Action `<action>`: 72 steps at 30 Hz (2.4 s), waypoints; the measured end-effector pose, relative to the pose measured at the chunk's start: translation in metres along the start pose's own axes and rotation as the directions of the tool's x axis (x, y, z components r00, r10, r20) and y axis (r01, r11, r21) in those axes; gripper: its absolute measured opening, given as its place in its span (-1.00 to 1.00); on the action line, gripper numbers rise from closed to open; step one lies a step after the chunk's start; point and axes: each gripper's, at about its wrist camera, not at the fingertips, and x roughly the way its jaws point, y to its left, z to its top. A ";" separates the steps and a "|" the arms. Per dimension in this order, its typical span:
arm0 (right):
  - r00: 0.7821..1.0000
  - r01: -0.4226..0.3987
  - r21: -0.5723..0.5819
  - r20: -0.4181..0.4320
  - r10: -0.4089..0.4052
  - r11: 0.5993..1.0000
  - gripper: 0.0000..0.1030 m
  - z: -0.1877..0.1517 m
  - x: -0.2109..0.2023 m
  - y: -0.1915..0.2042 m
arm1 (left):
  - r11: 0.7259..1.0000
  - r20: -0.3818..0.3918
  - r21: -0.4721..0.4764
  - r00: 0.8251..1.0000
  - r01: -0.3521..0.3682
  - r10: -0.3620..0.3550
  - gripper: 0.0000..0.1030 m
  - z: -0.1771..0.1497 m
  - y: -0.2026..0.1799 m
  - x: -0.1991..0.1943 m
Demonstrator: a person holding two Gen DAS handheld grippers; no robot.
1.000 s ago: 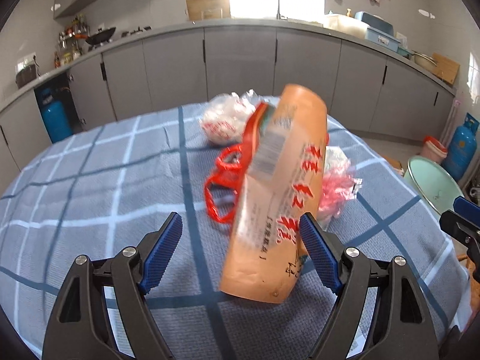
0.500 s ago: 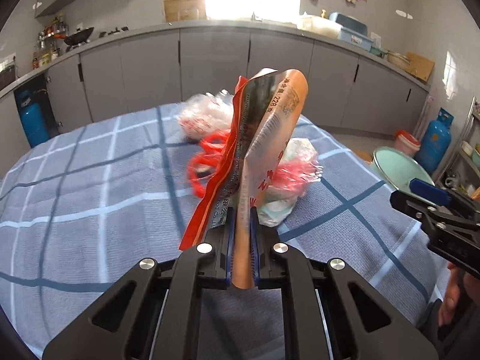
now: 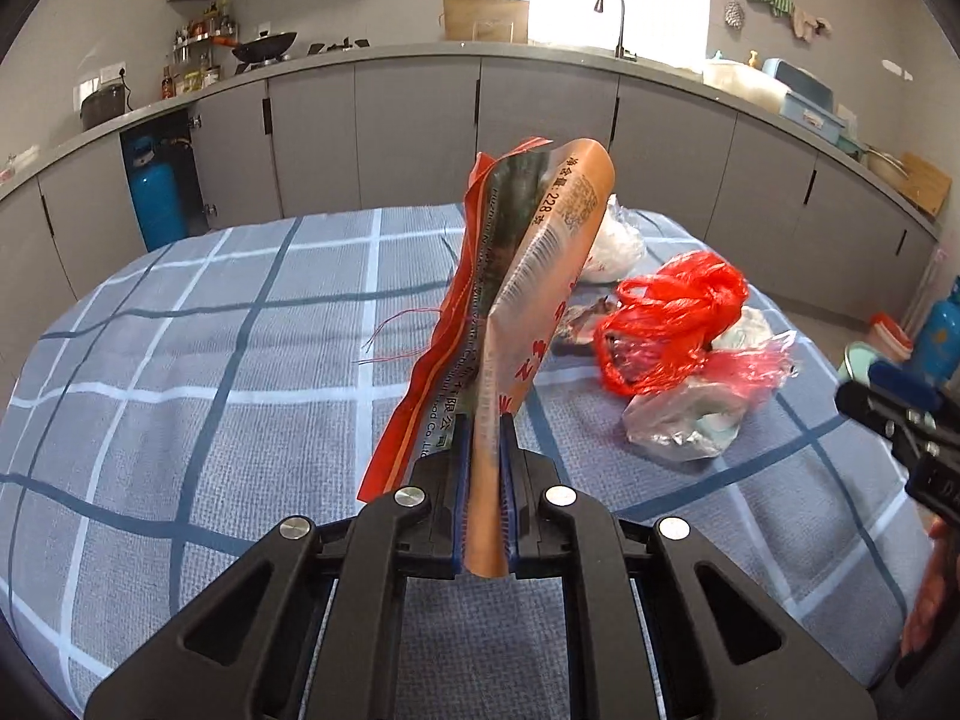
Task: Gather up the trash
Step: 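Grasp the orange snack bag with the left tool, then grasp the pink plastic bag with the right tool while the left tool holds the snack bag, then carry snack bag and pink bag over the green basin and open both tools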
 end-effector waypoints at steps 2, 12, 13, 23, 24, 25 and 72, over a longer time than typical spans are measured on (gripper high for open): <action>1.000 -0.012 -0.028 0.008 0.012 1.000 0.29 0.007 0.007 0.008 | 1.000 -0.004 -0.003 1.000 0.001 -0.001 -0.82 -0.001 0.002 0.003; 0.994 -0.079 -0.042 -0.075 0.076 0.996 -0.65 0.012 0.049 0.013 | 1.000 -0.022 0.006 1.000 0.012 -0.012 -0.81 -0.002 0.005 0.012; 0.993 -0.091 -0.043 -0.077 0.087 0.995 -0.73 0.010 0.046 0.012 | 1.000 -0.022 0.005 1.000 0.014 -0.013 -0.81 -0.002 0.005 0.012; 0.995 -0.093 0.035 -0.038 0.095 0.995 -0.90 -0.019 -0.003 -0.014 | 1.000 -0.011 0.021 1.000 0.004 -0.004 -0.82 -0.001 0.001 0.008; 0.995 -0.093 0.047 -0.032 0.094 0.995 -0.91 -0.022 -0.008 -0.017 | 1.000 -0.008 0.021 1.000 0.003 -0.003 -0.82 -0.001 -0.001 0.007; 0.995 -0.094 0.055 -0.028 0.096 0.994 -0.91 -0.023 -0.012 -0.020 | 1.000 -0.007 0.023 1.000 0.002 -0.002 -0.82 -0.001 -0.002 0.005; 0.985 0.064 0.277 0.136 -0.105 0.959 -0.91 -0.049 -0.089 -0.124 | 0.962 -0.013 0.230 0.989 0.143 -0.144 -0.81 0.009 -0.141 -0.028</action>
